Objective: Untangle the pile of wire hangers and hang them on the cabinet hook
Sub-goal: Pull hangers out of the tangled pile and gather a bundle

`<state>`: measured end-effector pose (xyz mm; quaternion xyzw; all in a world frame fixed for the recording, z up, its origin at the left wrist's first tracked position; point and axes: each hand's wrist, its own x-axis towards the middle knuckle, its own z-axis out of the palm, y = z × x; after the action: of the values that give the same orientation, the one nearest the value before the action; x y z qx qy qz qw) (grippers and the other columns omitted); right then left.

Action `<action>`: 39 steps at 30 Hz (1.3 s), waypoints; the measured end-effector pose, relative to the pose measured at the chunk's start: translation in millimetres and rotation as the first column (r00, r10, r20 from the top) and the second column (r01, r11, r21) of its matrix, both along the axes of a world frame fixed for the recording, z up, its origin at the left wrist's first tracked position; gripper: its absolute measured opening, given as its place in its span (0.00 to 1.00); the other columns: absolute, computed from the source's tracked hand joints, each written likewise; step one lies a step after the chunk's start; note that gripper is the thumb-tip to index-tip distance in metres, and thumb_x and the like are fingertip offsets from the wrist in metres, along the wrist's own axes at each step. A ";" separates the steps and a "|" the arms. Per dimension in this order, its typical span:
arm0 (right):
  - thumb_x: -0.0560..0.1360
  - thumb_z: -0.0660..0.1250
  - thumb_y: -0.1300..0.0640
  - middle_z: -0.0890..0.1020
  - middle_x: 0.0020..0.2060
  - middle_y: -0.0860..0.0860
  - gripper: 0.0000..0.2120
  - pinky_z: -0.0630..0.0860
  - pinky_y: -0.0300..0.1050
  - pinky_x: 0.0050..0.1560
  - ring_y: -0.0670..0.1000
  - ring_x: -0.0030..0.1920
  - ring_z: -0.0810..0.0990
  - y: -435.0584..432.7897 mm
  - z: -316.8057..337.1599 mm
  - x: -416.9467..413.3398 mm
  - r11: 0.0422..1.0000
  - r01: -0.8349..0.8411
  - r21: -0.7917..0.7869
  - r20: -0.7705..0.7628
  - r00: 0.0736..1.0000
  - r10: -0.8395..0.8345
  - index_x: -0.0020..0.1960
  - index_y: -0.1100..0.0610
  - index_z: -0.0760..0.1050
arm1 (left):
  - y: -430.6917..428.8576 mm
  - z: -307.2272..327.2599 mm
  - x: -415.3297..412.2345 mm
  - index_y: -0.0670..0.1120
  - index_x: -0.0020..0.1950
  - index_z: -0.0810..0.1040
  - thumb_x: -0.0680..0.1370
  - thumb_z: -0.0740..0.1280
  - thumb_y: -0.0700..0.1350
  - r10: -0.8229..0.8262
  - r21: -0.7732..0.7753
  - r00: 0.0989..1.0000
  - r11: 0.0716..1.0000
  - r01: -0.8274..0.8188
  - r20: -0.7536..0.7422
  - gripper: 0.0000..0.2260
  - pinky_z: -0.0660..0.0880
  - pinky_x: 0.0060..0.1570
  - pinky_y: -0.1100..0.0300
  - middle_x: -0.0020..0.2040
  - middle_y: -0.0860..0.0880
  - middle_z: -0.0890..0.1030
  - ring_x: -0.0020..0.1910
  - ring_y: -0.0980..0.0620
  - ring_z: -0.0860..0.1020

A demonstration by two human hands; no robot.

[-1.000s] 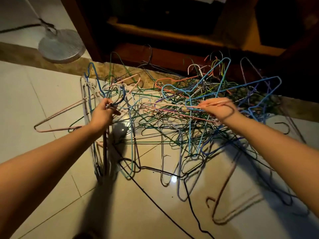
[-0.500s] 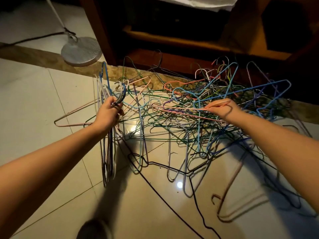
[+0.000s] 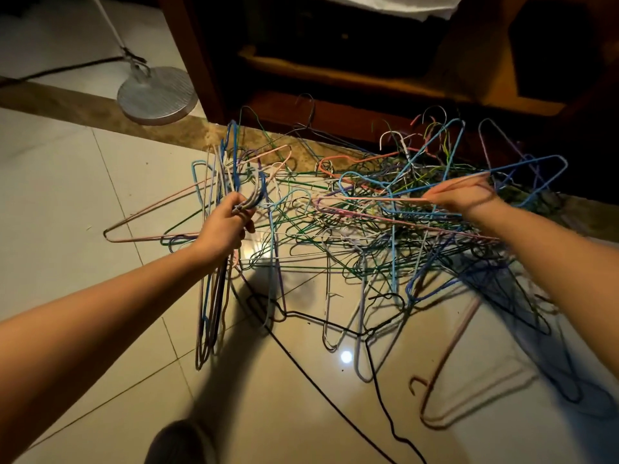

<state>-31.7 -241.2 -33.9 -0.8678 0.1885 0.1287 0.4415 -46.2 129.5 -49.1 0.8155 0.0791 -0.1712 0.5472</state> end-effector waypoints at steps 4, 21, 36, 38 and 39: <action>0.73 0.64 0.70 0.80 0.24 0.40 0.19 0.73 0.30 0.37 0.37 0.27 0.78 -6.7 23.7 0.0 0.989 -0.015 0.147 0.034 0.999 0.010 0.34 0.50 0.84 | -1.7 15.2 1.5 0.52 0.44 0.70 0.81 0.56 0.44 0.047 -0.067 0.999 0.997 -0.045 0.028 0.08 0.62 0.27 0.61 0.36 0.47 0.73 0.29 0.54 0.66; 0.76 0.62 0.64 0.79 0.49 0.57 0.08 0.71 0.36 0.56 0.46 0.45 0.79 -17.3 21.3 -78.1 0.971 -0.222 -0.089 0.061 0.972 0.228 0.51 0.66 0.79 | -46.3 99.8 -26.0 0.50 0.44 0.73 0.80 0.60 0.46 0.072 -0.107 0.995 0.992 -0.065 0.063 0.06 0.62 0.27 0.63 0.32 0.50 0.68 0.28 0.55 0.64; 0.75 0.60 0.51 0.83 0.47 0.55 0.15 0.69 0.44 0.48 0.58 0.48 0.80 -12.5 -42.4 -145.5 0.820 -0.358 -0.447 0.262 0.824 0.502 0.53 0.56 0.81 | -111.9 33.8 -41.0 0.49 0.60 0.78 0.73 0.63 0.30 -0.587 0.628 0.802 0.668 0.398 0.116 0.20 0.64 0.39 0.62 0.43 0.46 0.81 0.39 0.50 0.75; 0.74 0.62 0.51 0.83 0.44 0.56 0.14 0.71 0.44 0.47 0.58 0.45 0.81 -11.4 -43.3 -139.5 0.836 -0.330 -0.438 0.301 0.823 0.482 0.51 0.57 0.82 | -120.0 28.0 -38.3 0.49 0.60 0.78 0.72 0.63 0.29 -0.612 0.638 0.781 0.652 0.410 0.123 0.21 0.65 0.40 0.61 0.49 0.43 0.83 0.41 0.47 0.78; 0.74 0.61 0.50 0.83 0.43 0.56 0.15 0.73 0.46 0.47 0.58 0.45 0.81 -10.9 -43.5 -136.8 0.845 -0.313 -0.434 0.319 0.823 0.469 0.51 0.56 0.82 | -123.3 27.1 -36.5 0.48 0.60 0.78 0.72 0.63 0.29 -0.619 0.649 0.775 0.642 0.408 0.125 0.21 0.65 0.40 0.62 0.50 0.42 0.83 0.44 0.45 0.79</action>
<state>-168.5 -252.1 -77.4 -0.9610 -0.0743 -0.0055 0.2665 -82.7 6.3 -22.0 0.9470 -0.2054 -0.1468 0.1987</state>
